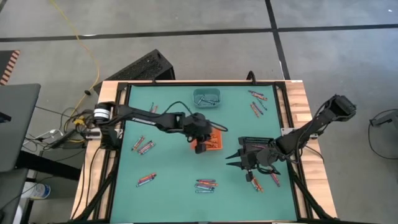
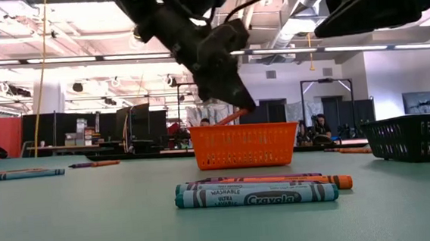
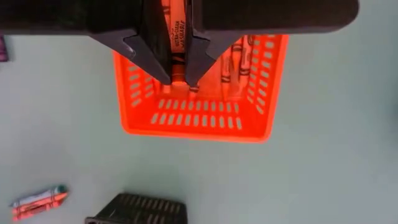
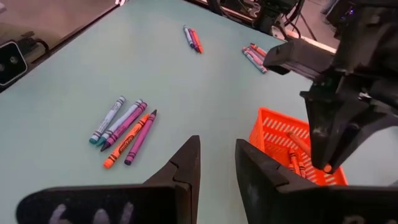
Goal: Sort crayons
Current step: Put the orange crayon into the orange bin, then put the violet crayon into the black bin
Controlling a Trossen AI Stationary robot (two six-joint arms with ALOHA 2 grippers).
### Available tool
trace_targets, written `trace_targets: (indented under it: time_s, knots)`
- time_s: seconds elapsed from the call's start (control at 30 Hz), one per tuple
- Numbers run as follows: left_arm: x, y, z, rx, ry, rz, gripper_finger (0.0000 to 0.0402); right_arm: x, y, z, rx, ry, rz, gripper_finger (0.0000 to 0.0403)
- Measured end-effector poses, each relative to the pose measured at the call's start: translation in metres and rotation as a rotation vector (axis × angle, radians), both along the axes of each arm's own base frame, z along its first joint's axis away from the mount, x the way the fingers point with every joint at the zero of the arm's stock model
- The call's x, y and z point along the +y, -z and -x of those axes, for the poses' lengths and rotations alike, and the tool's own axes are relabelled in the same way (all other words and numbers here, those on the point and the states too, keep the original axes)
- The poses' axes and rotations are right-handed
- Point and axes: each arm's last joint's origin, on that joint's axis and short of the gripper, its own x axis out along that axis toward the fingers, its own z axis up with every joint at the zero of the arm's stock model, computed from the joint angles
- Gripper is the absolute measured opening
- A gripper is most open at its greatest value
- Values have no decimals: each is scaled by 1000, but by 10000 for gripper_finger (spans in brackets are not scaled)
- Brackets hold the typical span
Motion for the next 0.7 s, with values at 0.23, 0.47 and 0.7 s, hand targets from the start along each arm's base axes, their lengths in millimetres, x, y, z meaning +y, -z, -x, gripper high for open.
trace_targets:
  time_s: [0.23, 0.47, 0.7]
  knots:
    - [0, 0, -6, 29, 15, -20, 41, 0, 0, 0, 2, 0, 3, 100]
    - [0, 2, -5, 49, 22, -25, 77, 0, 0, 0, 2, -1, 3, 100]
    - [0, -2, 6, 222, 9, -5, 105, 0, 0, 0, 2, -1, 3, 100]
